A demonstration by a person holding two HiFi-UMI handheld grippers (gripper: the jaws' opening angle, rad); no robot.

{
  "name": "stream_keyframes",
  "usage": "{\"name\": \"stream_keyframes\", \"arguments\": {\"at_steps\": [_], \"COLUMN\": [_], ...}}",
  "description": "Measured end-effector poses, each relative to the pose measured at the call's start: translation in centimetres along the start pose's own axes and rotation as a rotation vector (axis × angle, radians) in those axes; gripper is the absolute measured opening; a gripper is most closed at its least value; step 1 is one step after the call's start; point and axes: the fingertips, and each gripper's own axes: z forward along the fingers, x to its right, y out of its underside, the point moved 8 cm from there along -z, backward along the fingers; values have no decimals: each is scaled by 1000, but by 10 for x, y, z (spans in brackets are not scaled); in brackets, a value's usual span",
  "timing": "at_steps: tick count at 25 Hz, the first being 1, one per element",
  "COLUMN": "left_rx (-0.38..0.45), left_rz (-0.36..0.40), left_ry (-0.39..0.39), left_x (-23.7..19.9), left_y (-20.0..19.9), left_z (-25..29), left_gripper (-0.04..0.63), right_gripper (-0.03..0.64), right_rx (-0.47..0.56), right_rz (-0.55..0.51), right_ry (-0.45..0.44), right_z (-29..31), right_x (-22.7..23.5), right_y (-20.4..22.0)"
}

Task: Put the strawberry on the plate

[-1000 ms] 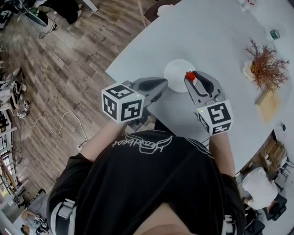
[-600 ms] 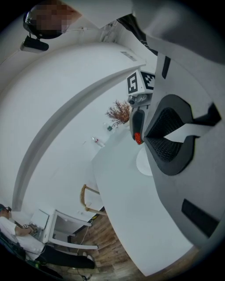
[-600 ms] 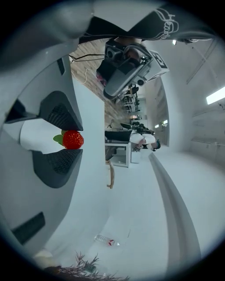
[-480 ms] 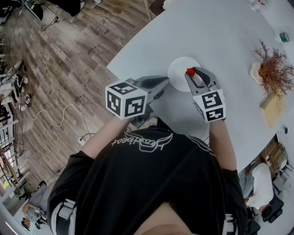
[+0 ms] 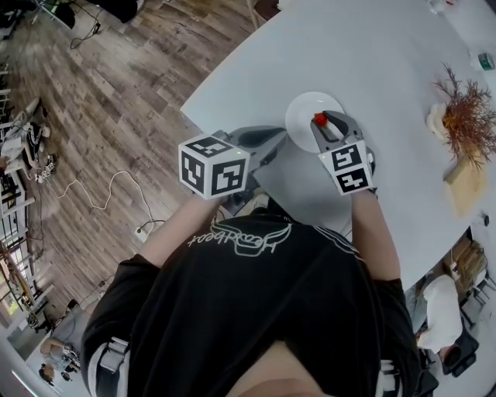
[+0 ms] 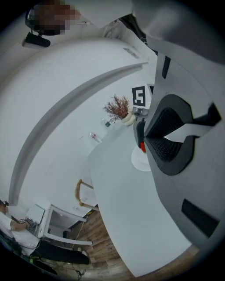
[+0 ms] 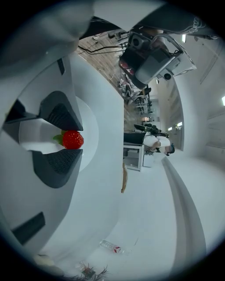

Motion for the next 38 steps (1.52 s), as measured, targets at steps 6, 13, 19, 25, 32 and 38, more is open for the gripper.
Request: {"name": "stream_keyframes", "arguments": {"at_steps": [6, 13, 19, 25, 32, 38], "left_rx": [1, 3, 7, 7, 13, 14], "left_rz": [-2, -7, -6, -6, -12, -17], "left_ry": [-7, -14, -13, -9, -22, -26], "left_x": [-1, -2, -1, 0, -3, -4], "left_y": [1, 4, 3, 4, 4, 5], "left_z": [-3, -3, -4, -4, -9, -12], "left_gripper": [6, 6, 6, 6, 6, 6], "right_gripper": [126, 126, 126, 126, 126, 126], "right_rx": [-16, -39, -39, -33, -46, -45], "right_rz": [-30, -57, -52, -33, -35, -31], "right_ry": [2, 3, 5, 9, 9, 7], "right_z": [5, 8, 10, 10, 13, 12], "right_x": [-4, -5, -6, -6, -7, -8], "right_y": [0, 2, 3, 5, 3, 2]}}
